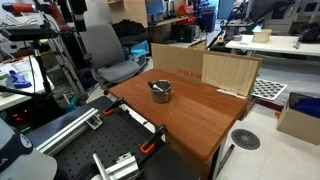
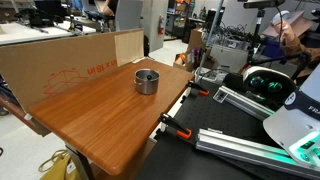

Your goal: Remove the marker from the silver pot and put it on the table

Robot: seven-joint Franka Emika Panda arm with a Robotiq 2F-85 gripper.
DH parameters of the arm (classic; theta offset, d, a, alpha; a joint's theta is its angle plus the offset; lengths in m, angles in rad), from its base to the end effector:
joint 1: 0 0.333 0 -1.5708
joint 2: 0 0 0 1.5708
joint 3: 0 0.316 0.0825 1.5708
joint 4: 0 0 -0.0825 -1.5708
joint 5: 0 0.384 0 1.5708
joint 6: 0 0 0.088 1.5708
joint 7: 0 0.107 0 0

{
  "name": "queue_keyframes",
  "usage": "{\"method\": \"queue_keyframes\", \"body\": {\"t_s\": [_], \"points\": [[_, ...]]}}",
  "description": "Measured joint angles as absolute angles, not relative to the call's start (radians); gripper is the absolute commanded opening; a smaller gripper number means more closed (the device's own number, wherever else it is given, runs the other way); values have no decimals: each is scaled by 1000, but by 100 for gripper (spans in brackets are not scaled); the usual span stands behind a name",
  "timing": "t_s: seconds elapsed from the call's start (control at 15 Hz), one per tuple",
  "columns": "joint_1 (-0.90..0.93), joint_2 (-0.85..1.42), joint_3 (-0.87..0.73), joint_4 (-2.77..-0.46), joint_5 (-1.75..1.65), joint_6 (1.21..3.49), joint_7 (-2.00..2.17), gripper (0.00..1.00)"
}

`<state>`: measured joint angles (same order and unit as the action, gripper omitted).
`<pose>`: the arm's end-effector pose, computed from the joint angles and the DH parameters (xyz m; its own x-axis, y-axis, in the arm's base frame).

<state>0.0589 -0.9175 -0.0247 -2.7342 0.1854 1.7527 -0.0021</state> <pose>0.2722 0.0258 0.4665 0.9976 0.0138 -0.0673 0.0002 -0.9802 -0.1982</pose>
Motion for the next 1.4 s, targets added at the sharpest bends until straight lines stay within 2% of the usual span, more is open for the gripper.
{"method": "queue_keyframes", "body": {"t_s": [0.87,1.4], "points": [[50,-897,-12,-2736,185,1769,7,100],[47,-762,-12,-2731,231,1921,22,100]]}}
